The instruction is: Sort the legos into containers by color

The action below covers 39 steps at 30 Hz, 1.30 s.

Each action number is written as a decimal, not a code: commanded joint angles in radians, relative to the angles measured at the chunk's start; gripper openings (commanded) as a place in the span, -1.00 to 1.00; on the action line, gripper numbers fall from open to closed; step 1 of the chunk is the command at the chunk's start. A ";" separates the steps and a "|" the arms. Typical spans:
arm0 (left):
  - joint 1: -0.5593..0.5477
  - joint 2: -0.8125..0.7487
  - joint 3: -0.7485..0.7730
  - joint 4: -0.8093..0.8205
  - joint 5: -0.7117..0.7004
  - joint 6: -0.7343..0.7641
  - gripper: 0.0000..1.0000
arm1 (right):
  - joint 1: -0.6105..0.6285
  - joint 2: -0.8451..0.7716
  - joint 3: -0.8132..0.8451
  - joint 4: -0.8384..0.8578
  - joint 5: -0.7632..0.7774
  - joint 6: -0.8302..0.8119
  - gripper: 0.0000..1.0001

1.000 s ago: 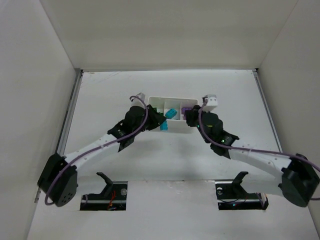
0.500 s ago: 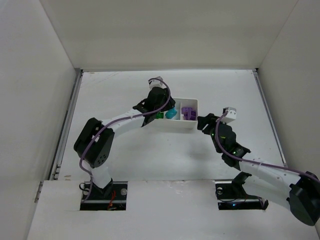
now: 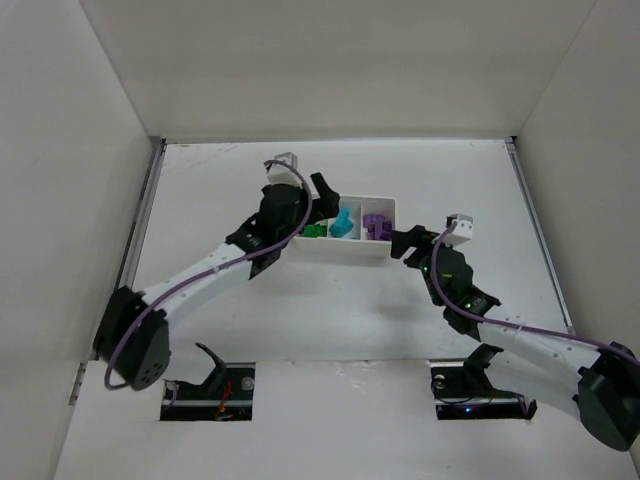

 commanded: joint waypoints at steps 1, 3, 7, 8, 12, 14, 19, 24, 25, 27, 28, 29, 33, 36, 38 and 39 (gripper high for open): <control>0.029 -0.188 -0.142 0.015 -0.098 0.020 1.00 | 0.009 0.013 0.001 0.061 0.006 0.004 0.57; 0.069 -0.294 -0.239 -0.017 -0.118 0.000 1.00 | 0.010 0.017 -0.004 0.062 0.015 0.012 1.00; 0.141 -0.500 -0.420 -0.142 -0.131 -0.072 1.00 | 0.003 0.005 0.007 0.015 0.052 0.010 1.00; 0.164 -0.552 -0.461 -0.187 -0.132 -0.101 1.00 | 0.003 -0.009 0.004 0.007 0.072 0.013 1.00; 0.253 -0.722 -0.585 -0.380 -0.166 -0.179 1.00 | 0.000 -0.062 -0.009 -0.018 0.128 0.015 1.00; 0.313 -0.790 -0.630 -0.488 -0.196 -0.216 1.00 | -0.017 -0.081 -0.019 -0.037 0.159 0.032 1.00; 0.387 -0.859 -0.659 -0.600 -0.175 -0.262 1.00 | -0.083 -0.087 -0.019 -0.108 0.181 0.082 1.00; 0.376 -0.856 -0.641 -0.585 -0.161 -0.278 1.00 | -0.105 -0.039 -0.012 -0.122 0.167 0.118 1.00; 0.371 -0.846 -0.635 -0.583 -0.161 -0.281 1.00 | -0.103 -0.033 -0.010 -0.122 0.165 0.121 1.00; 0.362 -0.820 -0.626 -0.569 -0.161 -0.282 1.00 | -0.105 -0.030 -0.012 -0.119 0.165 0.124 1.00; 0.358 -0.807 -0.624 -0.554 -0.161 -0.276 1.00 | -0.106 -0.027 -0.013 -0.116 0.165 0.124 1.00; 0.351 -0.795 -0.624 -0.537 -0.161 -0.270 1.00 | -0.111 -0.023 -0.013 -0.116 0.165 0.124 1.00; 0.336 -0.755 -0.633 -0.468 -0.155 -0.264 1.00 | -0.126 0.011 -0.013 -0.107 0.155 0.125 1.00; 0.328 -0.734 -0.650 -0.405 -0.154 -0.252 1.00 | -0.137 0.040 -0.009 -0.099 0.147 0.124 1.00; 0.331 -0.715 -0.652 -0.381 -0.154 -0.243 1.00 | -0.139 0.048 -0.009 -0.097 0.151 0.122 1.00; 0.333 -0.704 -0.647 -0.378 -0.154 -0.236 1.00 | -0.140 0.051 -0.010 -0.096 0.156 0.125 1.00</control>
